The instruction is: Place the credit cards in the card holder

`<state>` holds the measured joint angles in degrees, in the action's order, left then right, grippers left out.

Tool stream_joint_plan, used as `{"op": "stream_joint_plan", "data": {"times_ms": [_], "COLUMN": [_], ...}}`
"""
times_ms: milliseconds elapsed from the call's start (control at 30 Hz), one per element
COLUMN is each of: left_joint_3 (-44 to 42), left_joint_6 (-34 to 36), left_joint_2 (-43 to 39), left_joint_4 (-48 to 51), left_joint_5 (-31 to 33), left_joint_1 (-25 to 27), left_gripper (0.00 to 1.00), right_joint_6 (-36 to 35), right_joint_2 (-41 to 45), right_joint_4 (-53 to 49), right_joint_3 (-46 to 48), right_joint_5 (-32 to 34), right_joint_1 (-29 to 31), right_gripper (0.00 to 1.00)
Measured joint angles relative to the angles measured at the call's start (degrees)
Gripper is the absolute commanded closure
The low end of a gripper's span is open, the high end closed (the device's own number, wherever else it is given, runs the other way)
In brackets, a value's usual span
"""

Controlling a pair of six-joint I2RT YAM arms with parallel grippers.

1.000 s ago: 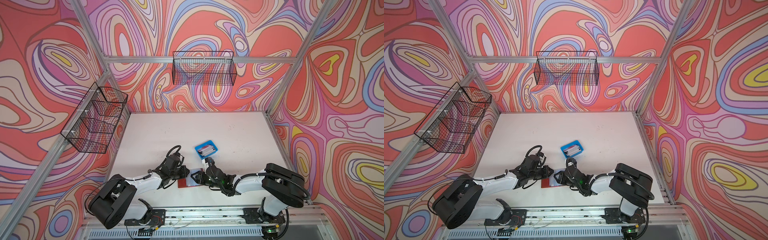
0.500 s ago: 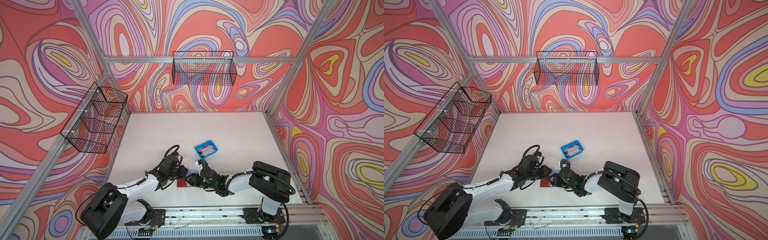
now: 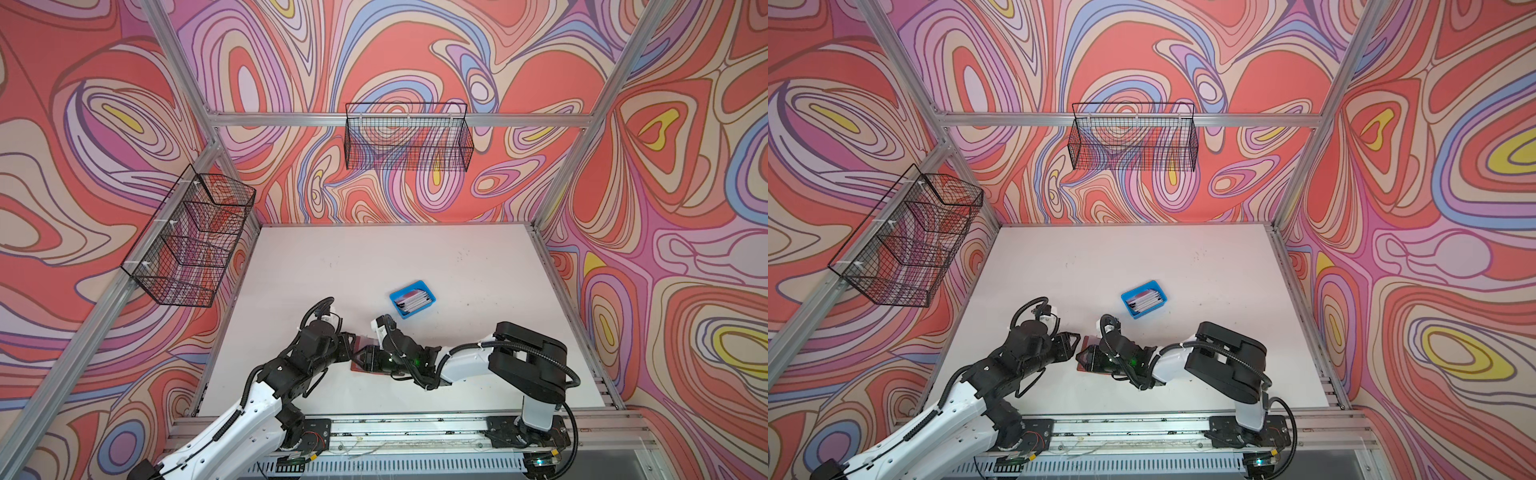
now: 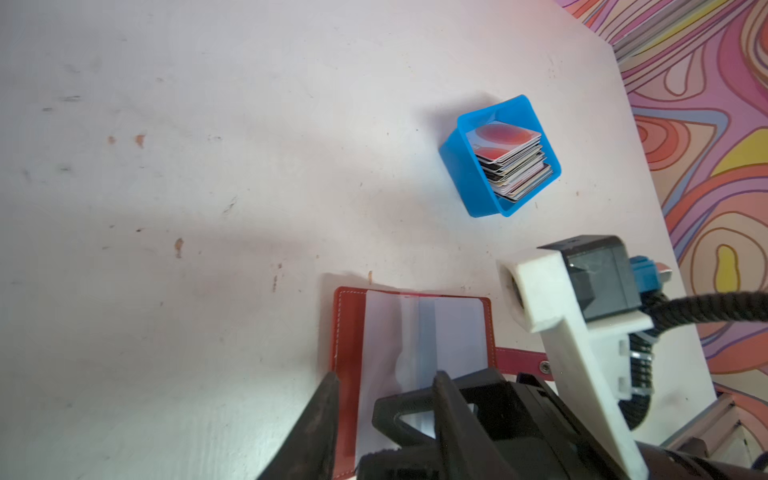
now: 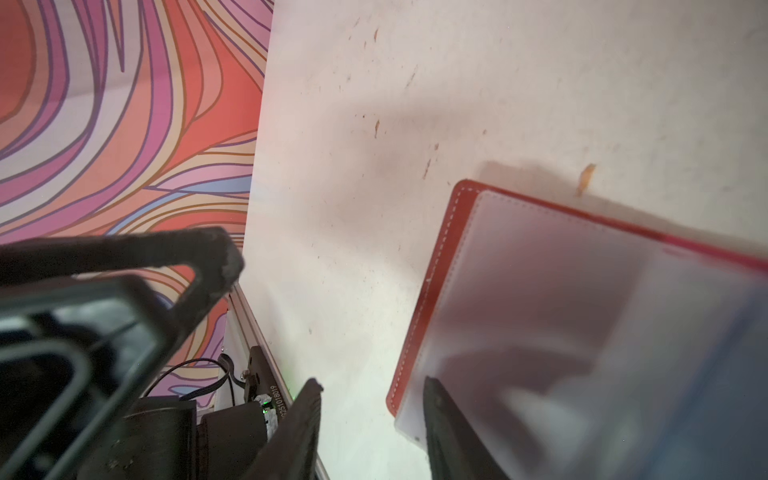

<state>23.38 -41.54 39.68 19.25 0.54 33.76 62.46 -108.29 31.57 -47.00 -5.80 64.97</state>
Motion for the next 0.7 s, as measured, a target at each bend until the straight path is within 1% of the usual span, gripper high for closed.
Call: {"op": "stream_joint_plan", "data": {"times_ms": [133,267,367,467,533,600,667,700], "left_joint_3": [-0.5,-1.6,-2.3,-2.3,-1.7,-0.2,2.7,5.4], "left_joint_6": [0.0,-0.2,-0.3,-0.2,0.2,0.8,1.6,2.3], "left_joint_2": [0.3,3.1,4.6,4.9,4.9,4.7,4.5,4.6], "left_joint_4": [1.6,1.4,1.1,1.1,2.1,3.9,6.8,8.7], "left_joint_5": [0.1,-1.1,-2.4,-3.1,-3.1,-3.1,-2.8,-2.2], "left_joint_1": [0.0,0.0,0.0,0.0,0.0,0.0,0.0,0.0], "left_gripper": [0.59,0.61,0.61,0.64,0.60,0.55,0.54,0.55], "right_joint_6": [-0.1,-0.2,-1.1,-3.1,-5.6,-8.3,-11.0,-12.6], "right_joint_2": [-2.8,-2.7,-1.0,4.6,10.8,16.1,20.1,21.9], "right_joint_4": [0.6,0.7,-1.6,-8.5,-15.8,-23.5,-31.0,-34.5], "right_joint_3": [-0.4,-0.3,0.2,0.5,-0.5,-3.6,-8.6,-11.4], "right_joint_5": [-0.2,-0.3,0.0,1.6,4.2,7.8,11.7,13.9], "right_joint_1": [0.0,0.1,0.2,0.3,0.4,0.3,-0.1,-0.5], "right_gripper": [0.58,0.58,0.58,0.57,0.57,0.55,0.48,0.43]}}
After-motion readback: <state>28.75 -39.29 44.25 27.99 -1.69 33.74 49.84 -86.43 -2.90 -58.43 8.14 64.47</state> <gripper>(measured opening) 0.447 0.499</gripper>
